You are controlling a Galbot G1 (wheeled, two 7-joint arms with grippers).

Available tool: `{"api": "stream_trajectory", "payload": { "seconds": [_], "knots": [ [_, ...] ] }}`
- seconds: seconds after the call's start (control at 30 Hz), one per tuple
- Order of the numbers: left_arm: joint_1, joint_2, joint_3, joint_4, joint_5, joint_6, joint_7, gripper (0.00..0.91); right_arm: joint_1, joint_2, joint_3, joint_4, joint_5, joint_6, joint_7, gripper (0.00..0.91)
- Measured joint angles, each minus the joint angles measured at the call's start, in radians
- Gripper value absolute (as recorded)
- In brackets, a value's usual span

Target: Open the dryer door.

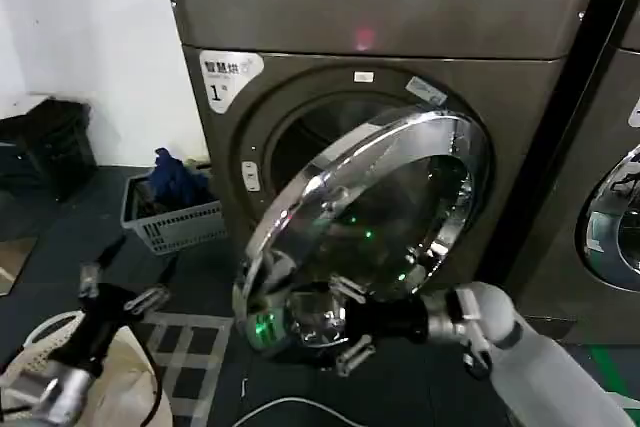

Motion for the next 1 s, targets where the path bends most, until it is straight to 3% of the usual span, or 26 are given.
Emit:
{"api": "stream_trajectory", "payload": {
  "seconds": [0.37,0.57,0.67,0.73,0.83,1.0],
  "knots": [
    [-0.125,0.129,0.159,0.101,0.017,0.003,0.020,0.907,-0.267,-0.056,0.294,0.130,-0.034,0.027,0.048,0.907],
    [-0.205,0.182,0.263,0.159,0.003,-0.002,0.021,0.907,-0.472,-0.039,0.533,0.192,-0.139,0.098,0.212,0.907],
    [-0.250,0.204,0.322,0.187,-0.010,-0.005,0.027,0.907,-0.581,-0.013,0.662,0.230,-0.208,0.099,0.340,0.907],
    [-0.277,0.214,0.363,0.198,-0.016,-0.006,0.031,0.907,-0.657,0.016,0.753,0.259,-0.263,0.069,0.442,0.907],
    [-0.312,0.221,0.429,0.209,-0.021,-0.012,0.038,0.907,-0.773,0.073,0.890,0.312,-0.348,-0.019,0.630,0.907],
    [-0.354,0.218,0.520,0.227,-0.029,-0.020,0.043,0.907,-0.891,0.199,1.125,0.404,-0.405,-0.257,0.905,0.907]
  ]
}}
